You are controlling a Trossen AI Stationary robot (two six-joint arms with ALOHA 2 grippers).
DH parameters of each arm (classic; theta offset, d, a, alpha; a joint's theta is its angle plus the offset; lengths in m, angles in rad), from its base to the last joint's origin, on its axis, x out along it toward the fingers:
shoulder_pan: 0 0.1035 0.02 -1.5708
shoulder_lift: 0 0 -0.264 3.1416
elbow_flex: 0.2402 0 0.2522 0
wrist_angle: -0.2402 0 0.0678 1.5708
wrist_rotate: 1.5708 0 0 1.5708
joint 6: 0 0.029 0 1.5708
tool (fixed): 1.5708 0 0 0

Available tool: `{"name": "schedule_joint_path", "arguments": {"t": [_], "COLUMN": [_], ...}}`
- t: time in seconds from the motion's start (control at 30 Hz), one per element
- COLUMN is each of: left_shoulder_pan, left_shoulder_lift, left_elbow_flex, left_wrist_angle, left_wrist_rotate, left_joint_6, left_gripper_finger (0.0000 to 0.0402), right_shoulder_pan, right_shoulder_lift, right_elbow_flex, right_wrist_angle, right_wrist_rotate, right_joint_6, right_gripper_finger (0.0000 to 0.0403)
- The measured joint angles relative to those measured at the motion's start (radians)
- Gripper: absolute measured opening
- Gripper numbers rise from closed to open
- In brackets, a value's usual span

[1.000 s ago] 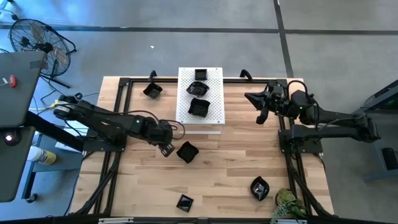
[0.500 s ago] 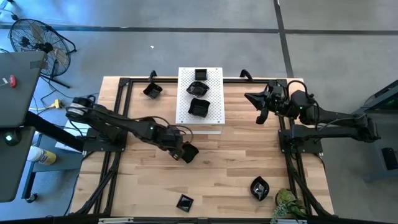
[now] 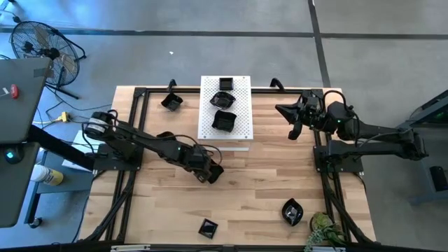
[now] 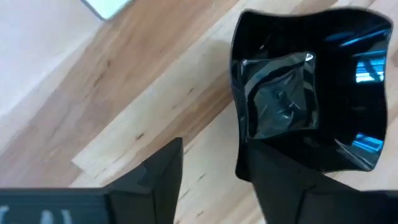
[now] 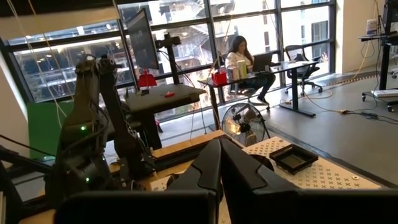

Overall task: Pick & Place Mini shaped plates
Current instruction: Stack the distorted square plate on top of the distorted square plate on the shelf

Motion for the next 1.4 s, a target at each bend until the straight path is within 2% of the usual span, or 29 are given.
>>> {"name": "schedule_joint_path", "arguments": {"t": [0.23,0.47,0.77,1.0,1.23,1.4], "left_shoulder_pan": [0.000,0.000,0.014,0.074,0.142,0.190], "left_shoulder_lift": [0.015,-0.009,-0.198,-0.309,-0.310,-0.307], "left_elbow_flex": [0.002,0.001,0.054,0.171,0.339,0.416], "left_wrist_angle": [0.012,0.016,-0.006,-0.012,-0.014,-0.028], "left_wrist_rotate": [0.004,0.100,0.140,0.140,0.045,-0.038], "left_joint_6": [0.003,0.003,0.025,-0.002,-0.097,-0.157], "left_gripper_finger": [0.0095,0.0009,0.0003,0.0002,0.0001,0.0001], "right_shoulder_pan": [0.000,0.000,0.000,0.000,0.000,0.000], "right_shoulder_lift": [0.000,0.000,0.000,0.000,0.000,0.000], "right_elbow_flex": [0.000,0.000,0.000,0.000,0.000,0.000], "right_wrist_angle": [-0.007,-0.007,-0.008,-0.014,-0.014,-0.014], "right_wrist_rotate": [0.000,0.000,0.000,0.000,0.001,0.001], "right_joint_6": [0.000,-0.002,-0.003,-0.007,-0.007,-0.007], "right_gripper_finger": [0.0005,0.0002,0.0005,0.0004,0.0003,0.0004]}}
